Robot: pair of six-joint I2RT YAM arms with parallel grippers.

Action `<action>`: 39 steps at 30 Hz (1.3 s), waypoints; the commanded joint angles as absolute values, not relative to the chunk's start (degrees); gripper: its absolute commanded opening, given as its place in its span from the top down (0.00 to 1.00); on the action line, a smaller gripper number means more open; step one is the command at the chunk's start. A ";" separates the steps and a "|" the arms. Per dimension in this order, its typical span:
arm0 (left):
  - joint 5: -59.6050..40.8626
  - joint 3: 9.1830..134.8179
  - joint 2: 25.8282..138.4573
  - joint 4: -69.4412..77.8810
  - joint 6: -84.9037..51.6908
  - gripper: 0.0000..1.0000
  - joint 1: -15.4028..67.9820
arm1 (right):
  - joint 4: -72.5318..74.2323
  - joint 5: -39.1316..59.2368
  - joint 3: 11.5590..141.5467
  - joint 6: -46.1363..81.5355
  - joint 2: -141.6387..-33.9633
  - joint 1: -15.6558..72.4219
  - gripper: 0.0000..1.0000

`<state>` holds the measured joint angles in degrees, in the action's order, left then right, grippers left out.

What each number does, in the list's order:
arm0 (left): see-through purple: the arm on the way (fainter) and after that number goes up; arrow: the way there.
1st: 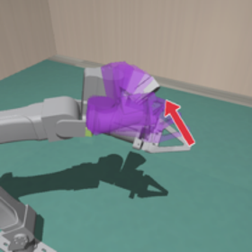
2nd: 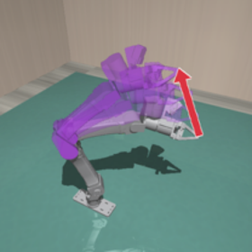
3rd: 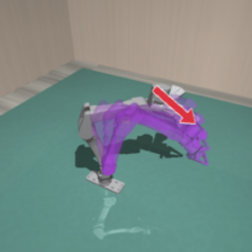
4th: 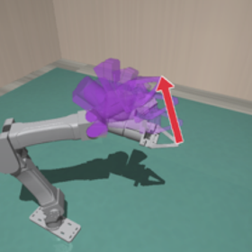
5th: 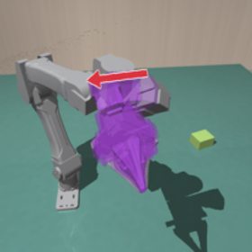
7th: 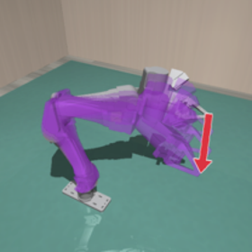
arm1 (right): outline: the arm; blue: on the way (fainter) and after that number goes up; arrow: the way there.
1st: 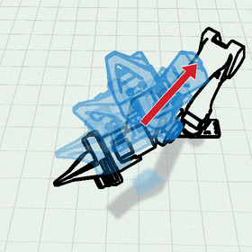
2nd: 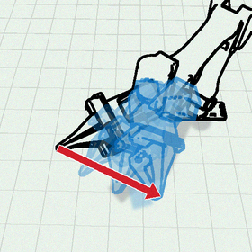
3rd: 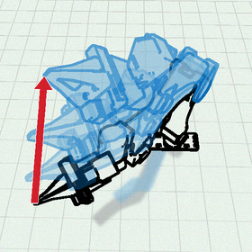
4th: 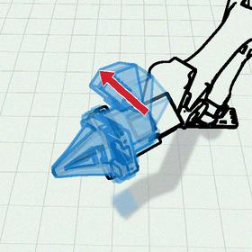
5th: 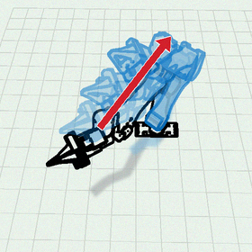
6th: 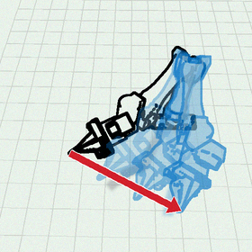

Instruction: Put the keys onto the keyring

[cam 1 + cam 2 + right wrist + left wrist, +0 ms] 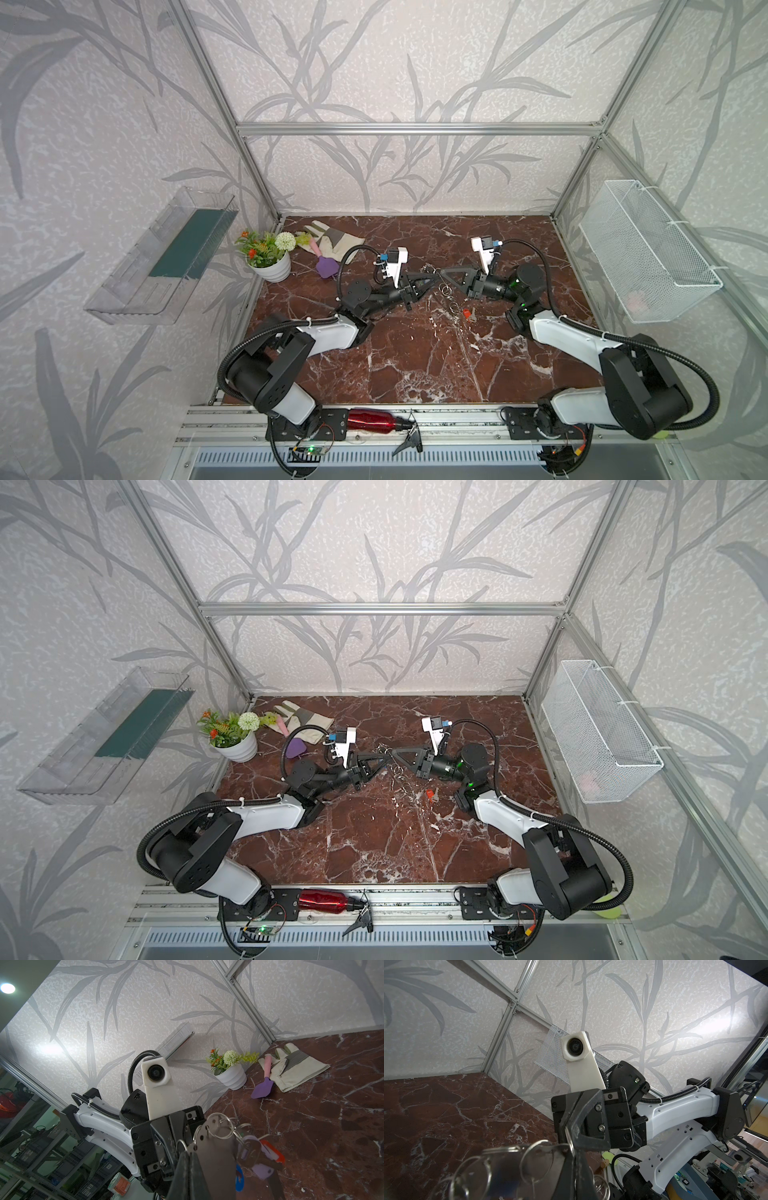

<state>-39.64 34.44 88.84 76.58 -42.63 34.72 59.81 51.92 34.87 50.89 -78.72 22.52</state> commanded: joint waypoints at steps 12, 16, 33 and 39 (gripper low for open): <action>-34.05 37.50 88.91 78.65 -45.47 1.00 34.89 | 58.29 49.97 35.29 47.97 -77.69 23.41 0.95; -38.39 40.02 84.14 60.36 -37.36 1.00 34.88 | 57.59 49.03 34.64 48.11 -76.63 22.33 0.74; -46.67 63.06 72.53 -15.95 7.53 1.00 34.87 | 60.13 46.09 31.11 51.39 -72.21 17.31 0.61; -46.19 64.96 73.53 -17.79 9.63 1.00 34.84 | 60.67 46.79 31.20 51.10 -72.67 17.31 0.61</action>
<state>-44.95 63.07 73.36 -14.35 5.04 34.98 58.11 46.41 31.64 51.22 -73.56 17.45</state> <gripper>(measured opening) 0.047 0.388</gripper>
